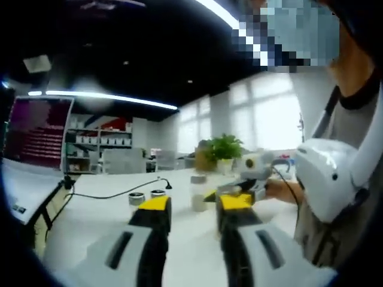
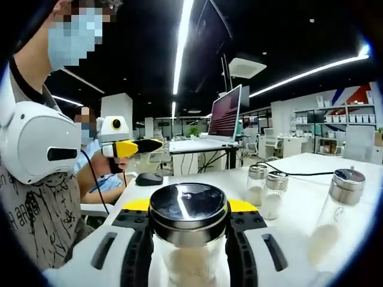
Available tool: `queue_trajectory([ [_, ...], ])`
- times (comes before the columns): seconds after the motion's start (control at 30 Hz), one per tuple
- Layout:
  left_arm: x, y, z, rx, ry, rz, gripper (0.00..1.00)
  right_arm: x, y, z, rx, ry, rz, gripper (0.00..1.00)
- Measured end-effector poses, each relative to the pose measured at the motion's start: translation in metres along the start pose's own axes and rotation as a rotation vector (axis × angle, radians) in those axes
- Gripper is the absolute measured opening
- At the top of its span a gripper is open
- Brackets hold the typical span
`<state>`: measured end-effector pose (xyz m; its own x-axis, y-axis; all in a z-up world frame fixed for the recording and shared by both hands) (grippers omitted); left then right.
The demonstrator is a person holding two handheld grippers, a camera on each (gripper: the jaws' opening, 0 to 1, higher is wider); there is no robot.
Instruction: Rotate the seasoning bottle until the label or dispensing opening points toward the visible target arrow and the bottle remains upright within the marked orientation range
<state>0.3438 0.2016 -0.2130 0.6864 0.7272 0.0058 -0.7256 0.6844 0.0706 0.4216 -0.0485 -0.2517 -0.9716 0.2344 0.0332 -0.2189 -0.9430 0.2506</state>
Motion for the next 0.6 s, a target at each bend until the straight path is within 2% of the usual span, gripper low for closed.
queue_trajectory([
  [0.13,0.006,-0.004,-0.006,0.022,0.010,0.010,0.32,0.003,-0.001,-0.001,-0.017,-0.003,-0.036,0.45],
  [0.23,0.010,-0.005,-0.005,0.003,0.016,0.019,0.32,0.006,-0.002,-0.001,-0.026,-0.006,-0.075,0.45],
  [0.33,0.014,-0.005,-0.003,-0.027,0.031,0.007,0.31,0.008,-0.002,-0.003,-0.049,-0.010,-0.127,0.45],
  [0.43,0.020,-0.009,-0.003,-0.016,0.039,0.000,0.31,0.009,-0.001,-0.002,-0.026,-0.019,-0.202,0.45],
  [0.53,0.024,-0.010,-0.003,-0.008,0.037,0.009,0.31,0.005,0.001,-0.003,-0.058,-0.051,-0.267,0.45],
  [0.6,0.026,-0.007,-0.002,-0.021,0.038,0.012,0.31,0.005,0.002,-0.004,-0.058,-0.053,-0.286,0.45],
])
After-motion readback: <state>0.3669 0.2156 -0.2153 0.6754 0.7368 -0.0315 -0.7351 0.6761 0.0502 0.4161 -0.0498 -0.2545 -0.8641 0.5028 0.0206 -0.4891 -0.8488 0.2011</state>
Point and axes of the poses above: the point that each gripper's makers call its tool centre point, and the gripper's own axes: y roughly backward along the fingers, x roughly to its left, z roughly out of its top, the point moved 9 cm from there along y, roughly backward along the fingers, and after that the axes turned 10 degrees about x, right-handed, at the moved point
